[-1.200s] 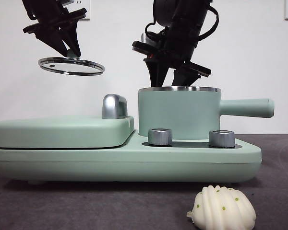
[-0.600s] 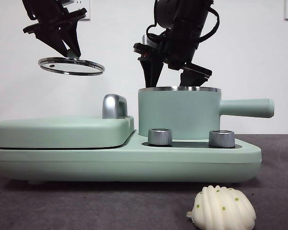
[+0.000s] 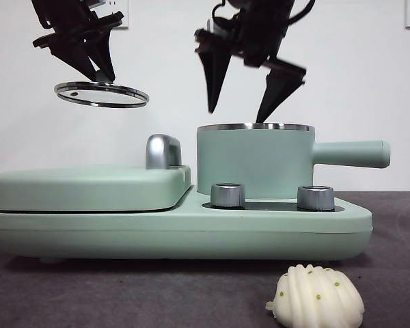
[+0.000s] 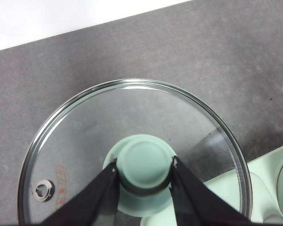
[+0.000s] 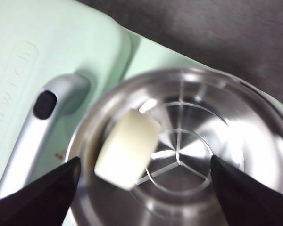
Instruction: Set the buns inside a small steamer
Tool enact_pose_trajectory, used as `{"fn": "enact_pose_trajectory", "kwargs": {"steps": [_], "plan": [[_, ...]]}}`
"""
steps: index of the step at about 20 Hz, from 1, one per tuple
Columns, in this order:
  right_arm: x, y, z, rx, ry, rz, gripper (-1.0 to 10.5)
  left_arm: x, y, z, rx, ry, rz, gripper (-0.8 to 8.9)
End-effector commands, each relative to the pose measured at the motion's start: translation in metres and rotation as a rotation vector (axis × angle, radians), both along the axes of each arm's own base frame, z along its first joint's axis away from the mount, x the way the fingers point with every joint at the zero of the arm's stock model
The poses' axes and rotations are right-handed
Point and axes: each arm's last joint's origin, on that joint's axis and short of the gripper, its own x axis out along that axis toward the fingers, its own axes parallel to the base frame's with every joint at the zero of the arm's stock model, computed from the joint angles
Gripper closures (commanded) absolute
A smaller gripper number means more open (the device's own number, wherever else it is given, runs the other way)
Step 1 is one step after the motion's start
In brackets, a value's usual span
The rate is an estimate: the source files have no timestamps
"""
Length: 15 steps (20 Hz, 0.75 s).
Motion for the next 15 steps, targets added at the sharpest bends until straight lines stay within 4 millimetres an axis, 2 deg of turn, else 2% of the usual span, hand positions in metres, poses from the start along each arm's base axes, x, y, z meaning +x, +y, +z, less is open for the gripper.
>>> {"fn": "enact_pose_trajectory", "kwargs": {"steps": [1, 6, 9, 12, 15], "plan": [[-0.007, -0.004, 0.025, -0.017, -0.049, 0.021, 5.1, 0.003, -0.001, 0.01, -0.004, -0.056, -0.009, 7.67], [-0.039, -0.023, 0.063, -0.043, -0.106, 0.007, 5.1, 0.003, -0.001, 0.01, -0.004, -0.056, -0.008, 7.67], [-0.072, -0.031, 0.078, -0.03, -0.124, 0.023, 5.1, 0.003, -0.001, 0.009, -0.004, -0.054, -0.008, 7.67], [-0.112, -0.038, 0.068, -0.054, -0.062, 0.054, 5.1, 0.003, -0.001, 0.009, -0.007, -0.053, -0.006, 7.67], [-0.147, -0.037, 0.035, -0.115, 0.026, 0.112, 5.1, 0.003, -0.001, 0.009, -0.007, -0.052, -0.006, 7.67]]}}
